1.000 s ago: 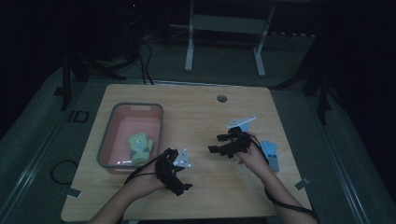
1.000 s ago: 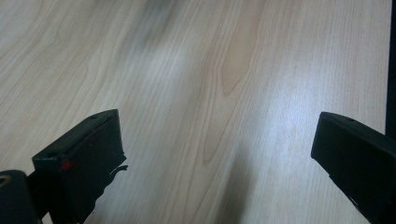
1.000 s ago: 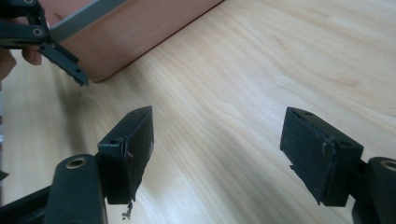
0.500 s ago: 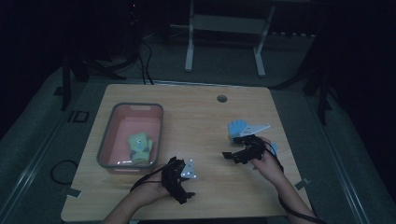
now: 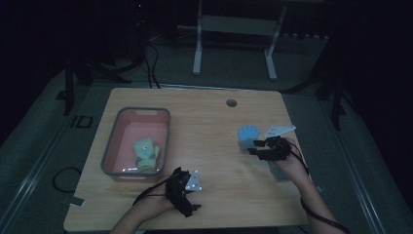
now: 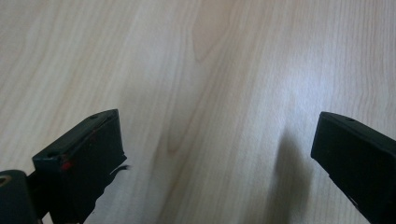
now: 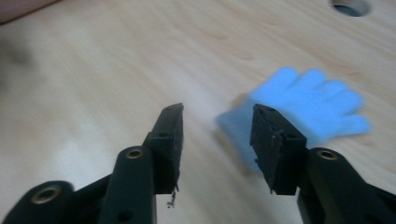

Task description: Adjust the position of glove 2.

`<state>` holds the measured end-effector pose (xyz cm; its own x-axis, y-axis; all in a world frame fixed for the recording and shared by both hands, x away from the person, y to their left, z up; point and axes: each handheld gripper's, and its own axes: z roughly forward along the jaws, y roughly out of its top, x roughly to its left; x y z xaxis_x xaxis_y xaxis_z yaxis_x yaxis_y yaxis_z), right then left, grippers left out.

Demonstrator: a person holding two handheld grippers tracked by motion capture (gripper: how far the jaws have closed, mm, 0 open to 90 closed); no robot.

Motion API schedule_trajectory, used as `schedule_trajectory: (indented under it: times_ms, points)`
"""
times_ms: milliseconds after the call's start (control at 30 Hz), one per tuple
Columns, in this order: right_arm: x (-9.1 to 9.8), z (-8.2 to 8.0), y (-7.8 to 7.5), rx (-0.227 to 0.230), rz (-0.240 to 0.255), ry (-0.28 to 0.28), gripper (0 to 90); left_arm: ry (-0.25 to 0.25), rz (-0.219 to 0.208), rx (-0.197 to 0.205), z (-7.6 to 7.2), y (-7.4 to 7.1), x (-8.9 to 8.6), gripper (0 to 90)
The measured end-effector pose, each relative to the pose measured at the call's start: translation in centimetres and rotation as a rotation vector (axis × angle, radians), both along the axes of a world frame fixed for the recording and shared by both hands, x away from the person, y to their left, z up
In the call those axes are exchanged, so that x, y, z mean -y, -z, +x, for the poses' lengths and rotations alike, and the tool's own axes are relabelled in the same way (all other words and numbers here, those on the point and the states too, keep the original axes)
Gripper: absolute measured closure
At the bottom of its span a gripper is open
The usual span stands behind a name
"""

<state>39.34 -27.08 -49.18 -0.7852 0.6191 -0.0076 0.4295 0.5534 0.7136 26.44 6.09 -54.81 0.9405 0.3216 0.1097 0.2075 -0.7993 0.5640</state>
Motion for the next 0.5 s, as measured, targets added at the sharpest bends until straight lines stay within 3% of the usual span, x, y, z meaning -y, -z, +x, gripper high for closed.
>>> schedule_trajectory:
  times_ms: [67, 200, 333, 433, 500]
  points:
    - [0.2, 1.0, 0.2, -0.011, -0.002, 0.014, 56.0, -0.009, -0.011, -0.019, -0.1, 0.3, 0.0, 2.7]
    - [0.0, 3.0, 0.5, 0.012, -0.029, 0.060, 57.0, -0.018, -0.043, -0.011, -0.2, 0.3, -0.4, 2.7]
    - [-0.3, 5.2, 1.4, -0.006, -0.041, 0.097, 54.6, -0.036, -0.086, -0.022, 0.2, 0.2, -0.9, 2.7]
    - [-0.6, 6.3, 2.3, -0.022, -0.056, 0.098, 47.0, -0.025, -0.070, -0.039, 0.1, 0.2, -0.7, 2.7]
    - [-0.7, 6.9, 2.8, -0.035, -0.082, 0.103, 45.5, -0.013, -0.039, -0.017, 0.0, 0.4, -0.5, 2.7]
